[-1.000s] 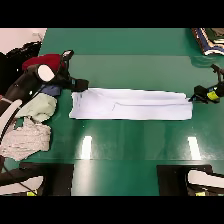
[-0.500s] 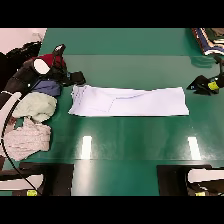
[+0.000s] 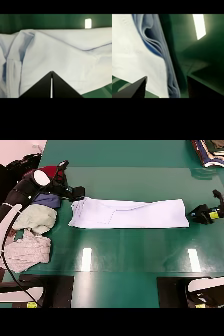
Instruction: Fold the shirts.
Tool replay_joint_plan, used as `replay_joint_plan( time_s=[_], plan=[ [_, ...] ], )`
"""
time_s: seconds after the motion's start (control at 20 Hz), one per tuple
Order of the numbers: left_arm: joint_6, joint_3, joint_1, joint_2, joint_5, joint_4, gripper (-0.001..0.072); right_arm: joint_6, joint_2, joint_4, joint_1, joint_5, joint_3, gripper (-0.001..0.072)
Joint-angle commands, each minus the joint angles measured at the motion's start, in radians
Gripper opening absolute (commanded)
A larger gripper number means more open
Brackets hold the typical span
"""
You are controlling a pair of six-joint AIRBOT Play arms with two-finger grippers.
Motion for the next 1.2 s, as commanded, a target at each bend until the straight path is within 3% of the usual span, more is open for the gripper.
replay_joint_plan(
  time_s=[0.0, 0.05, 0.1, 0.25, 0.35, 0.45, 0.7, 0.9, 1.15],
  plan=[
    [0.001, 0.000, -0.039, -0.010, -0.003, -0.017, 0.0025, -0.049, -0.075, 0.061, 0.025, -0.002, -0.013, 0.0573],
    [0.001, 0.001, -0.058, -0.017, 0.003, -0.018, 0.0025, -0.050, -0.088, 0.064, 0.049, -0.007, -0.013, 0.0552],
    [0.000, 0.001, -0.079, -0.025, 0.013, -0.025, 0.0025, -0.058, -0.095, 0.066, 0.069, -0.010, -0.013, 0.0487],
    [0.001, 0.015, -0.138, -0.053, 0.055, -0.063, 0.0025, -0.090, -0.085, 0.066, 0.112, -0.014, -0.013, 0.0167],
    [0.017, 0.080, -0.180, -0.101, 0.050, -0.071, 0.0024, -0.102, -0.052, 0.067, 0.122, 0.000, -0.013, 0.0033],
    [0.027, 0.174, -0.232, -0.169, 0.041, -0.075, 0.0024, -0.097, 0.013, 0.090, 0.123, 0.021, -0.013, 0.0015],
    [0.026, 0.410, -0.350, -0.384, 0.014, -0.085, 0.0024, 0.007, 0.237, 0.322, 0.151, 0.027, -0.005, 0.0015],
    [0.026, 0.528, -0.415, -0.521, -0.013, -0.110, 0.0024, 0.097, 0.329, 0.320, 0.291, 0.029, 0.136, 0.0015],
    [0.028, 0.539, -0.434, -0.563, 0.000, -0.174, 0.0024, 0.149, 0.328, 0.317, 0.492, 0.003, 0.319, 0.0015]
  ],
)
